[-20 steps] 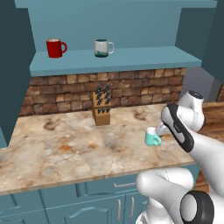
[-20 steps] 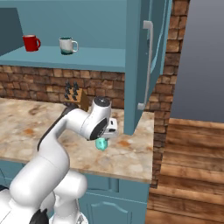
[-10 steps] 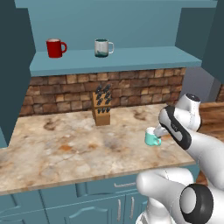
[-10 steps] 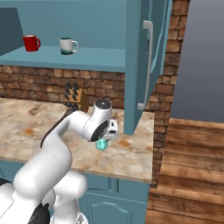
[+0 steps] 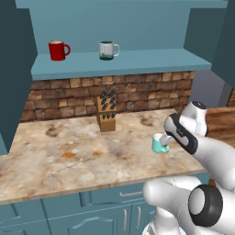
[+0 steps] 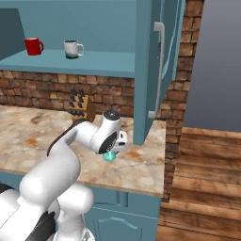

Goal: Pick the mug on the counter and place it in the cabinet with the handle facing the right, like the mugs already inside.

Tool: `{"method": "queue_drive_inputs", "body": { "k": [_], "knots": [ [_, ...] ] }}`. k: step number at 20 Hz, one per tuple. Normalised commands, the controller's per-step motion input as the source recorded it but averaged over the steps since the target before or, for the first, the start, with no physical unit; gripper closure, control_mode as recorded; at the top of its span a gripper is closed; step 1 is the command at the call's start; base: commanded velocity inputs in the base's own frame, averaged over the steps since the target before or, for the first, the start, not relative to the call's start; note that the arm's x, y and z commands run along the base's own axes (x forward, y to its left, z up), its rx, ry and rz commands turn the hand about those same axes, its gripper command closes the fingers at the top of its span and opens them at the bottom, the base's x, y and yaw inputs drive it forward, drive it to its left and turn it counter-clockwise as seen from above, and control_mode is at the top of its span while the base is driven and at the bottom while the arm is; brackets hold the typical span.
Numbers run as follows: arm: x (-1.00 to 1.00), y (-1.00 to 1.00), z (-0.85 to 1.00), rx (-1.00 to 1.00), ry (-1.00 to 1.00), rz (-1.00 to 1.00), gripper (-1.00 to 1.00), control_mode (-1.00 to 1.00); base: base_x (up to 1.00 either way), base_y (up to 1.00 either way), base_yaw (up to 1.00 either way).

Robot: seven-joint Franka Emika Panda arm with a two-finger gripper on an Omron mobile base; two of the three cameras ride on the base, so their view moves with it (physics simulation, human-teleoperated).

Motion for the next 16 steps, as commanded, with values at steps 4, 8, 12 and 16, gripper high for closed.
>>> {"method": "queue_drive_inputs", "body": {
  "k": [4, 8, 12, 16],
  "knots": [
    [0.09, 0.0, -0.14, 0.0, 0.0, 0.0, -1.0, -1.0, 0.0, 0.0, 0.0],
    [0.11, -0.02, -0.14, 0.0, 0.0, 0.0, -1.0, -1.0, 0.0, 0.0, 0.0],
    [0.1, -0.03, -0.15, 0.0, 0.0, 0.0, -1.0, -1.0, 0.0, 0.0, 0.0],
    [0.09, -0.01, -0.12, 0.0, 0.0, 0.0, -1.0, -1.0, 0.0, 0.0, 0.0]
  ]
}}
